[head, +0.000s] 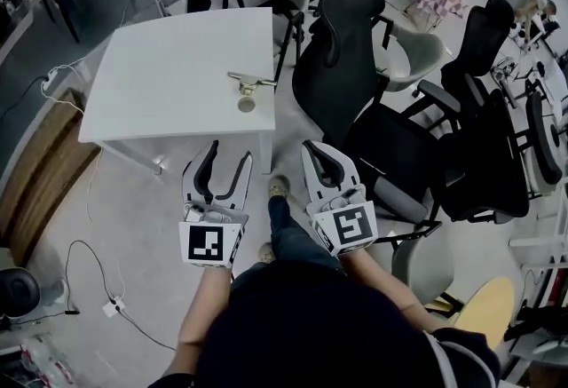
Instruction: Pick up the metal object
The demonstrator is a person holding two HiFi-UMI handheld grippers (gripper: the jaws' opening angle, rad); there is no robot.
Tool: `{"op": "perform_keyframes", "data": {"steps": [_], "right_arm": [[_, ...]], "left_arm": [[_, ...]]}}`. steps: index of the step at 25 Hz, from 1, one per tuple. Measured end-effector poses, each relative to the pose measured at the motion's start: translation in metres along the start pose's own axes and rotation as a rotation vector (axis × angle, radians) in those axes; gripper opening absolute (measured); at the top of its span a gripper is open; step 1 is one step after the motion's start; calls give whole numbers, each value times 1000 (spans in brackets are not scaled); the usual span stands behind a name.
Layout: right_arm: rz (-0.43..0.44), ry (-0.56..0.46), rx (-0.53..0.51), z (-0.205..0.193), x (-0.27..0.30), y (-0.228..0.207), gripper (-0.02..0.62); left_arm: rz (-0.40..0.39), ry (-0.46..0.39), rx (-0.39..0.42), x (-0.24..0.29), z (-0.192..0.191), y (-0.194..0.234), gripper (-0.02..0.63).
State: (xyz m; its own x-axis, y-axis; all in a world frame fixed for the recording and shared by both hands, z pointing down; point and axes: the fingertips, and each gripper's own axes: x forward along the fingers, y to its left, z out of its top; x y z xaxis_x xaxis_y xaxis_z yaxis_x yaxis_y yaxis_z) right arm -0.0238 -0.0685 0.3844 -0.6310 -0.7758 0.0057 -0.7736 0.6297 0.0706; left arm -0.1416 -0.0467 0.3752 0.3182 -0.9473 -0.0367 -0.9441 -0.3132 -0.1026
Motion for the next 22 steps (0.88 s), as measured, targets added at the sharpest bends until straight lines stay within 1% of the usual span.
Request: {"op": "perform_keyframes", "data": {"steps": [2, 4, 6, 9, 14, 16, 18, 22], "right_arm": [[4, -1, 18, -2, 24, -9, 26], [13, 0, -10, -6, 48, -21, 26], [30, -20, -41, -7, 75, -34, 26], [46, -31, -54, -7, 115, -52, 26], [83, -13, -75, -13, 169, -76, 26], [106, 3, -81, -19, 186, -83, 26], [132, 25, -81, -26, 201, -87, 26], [193, 66, -82, -40, 227, -92, 27]], "left_arm": [[-4, -3, 1, 20, -1, 10, 221], [-12, 9, 19, 43, -7, 21, 221], [-18, 27, 37, 68, -15, 33, 221], [-26, 45, 51, 104, -25, 52, 221], [-35, 84, 95, 157, -44, 75, 221], [-46, 118, 111, 174, -59, 80, 221], [-61, 174, 123, 189, -77, 85, 221], [-103, 284, 204, 209, -113, 94, 221]]}}
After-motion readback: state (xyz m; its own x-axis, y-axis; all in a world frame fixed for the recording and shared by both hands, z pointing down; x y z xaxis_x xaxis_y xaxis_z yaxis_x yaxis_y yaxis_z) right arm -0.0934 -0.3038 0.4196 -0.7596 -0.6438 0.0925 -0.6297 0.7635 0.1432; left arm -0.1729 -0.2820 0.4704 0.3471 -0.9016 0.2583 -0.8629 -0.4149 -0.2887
